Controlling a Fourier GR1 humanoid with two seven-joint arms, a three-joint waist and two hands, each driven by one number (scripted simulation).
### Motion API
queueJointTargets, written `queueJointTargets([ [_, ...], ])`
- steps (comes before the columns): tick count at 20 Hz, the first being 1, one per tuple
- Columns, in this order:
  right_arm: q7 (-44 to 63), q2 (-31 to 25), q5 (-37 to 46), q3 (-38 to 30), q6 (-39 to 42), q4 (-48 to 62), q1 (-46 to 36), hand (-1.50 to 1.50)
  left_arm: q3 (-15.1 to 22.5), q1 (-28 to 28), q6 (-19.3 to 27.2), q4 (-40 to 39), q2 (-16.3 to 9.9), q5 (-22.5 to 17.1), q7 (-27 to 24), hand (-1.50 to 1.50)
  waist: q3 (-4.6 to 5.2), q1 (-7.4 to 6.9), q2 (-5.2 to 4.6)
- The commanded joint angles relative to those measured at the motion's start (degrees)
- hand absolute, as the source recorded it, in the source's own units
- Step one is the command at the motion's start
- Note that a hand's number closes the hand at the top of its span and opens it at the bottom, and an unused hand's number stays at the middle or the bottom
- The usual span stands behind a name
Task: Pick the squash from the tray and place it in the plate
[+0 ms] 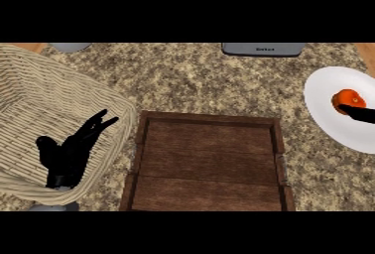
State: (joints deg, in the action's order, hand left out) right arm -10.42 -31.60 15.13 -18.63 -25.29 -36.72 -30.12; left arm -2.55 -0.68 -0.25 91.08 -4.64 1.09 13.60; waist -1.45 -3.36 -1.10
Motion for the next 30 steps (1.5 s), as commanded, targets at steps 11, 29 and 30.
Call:
queueJointTargets([
  [11, -18.59, -4.91, -16.96, -16.36, 16.06, 11.52, -1.05, -1.50, 2.29, 2.79, -2.18, -2.46, 3.08, -2.34, 3.82, 0.00, 1.07, 2.13, 0.06],
  [29, -34.42, -9.27, -14.22, -12.30, 36.19, 16.00, 14.19, -1.50, 1.71, 2.11, -0.48, -6.40, 4.44, -0.75, 1.77, 0.00, 1.44, 4.35, 0.86],
  [30, -33.64, -9.34, -13.80, -12.13, 34.86, 16.76, 13.32, -1.50, 1.95, 4.41, -2.78, -4.68, 3.83, -1.41, 2.40, 0.00, 1.39, 3.55, 0.82],
])
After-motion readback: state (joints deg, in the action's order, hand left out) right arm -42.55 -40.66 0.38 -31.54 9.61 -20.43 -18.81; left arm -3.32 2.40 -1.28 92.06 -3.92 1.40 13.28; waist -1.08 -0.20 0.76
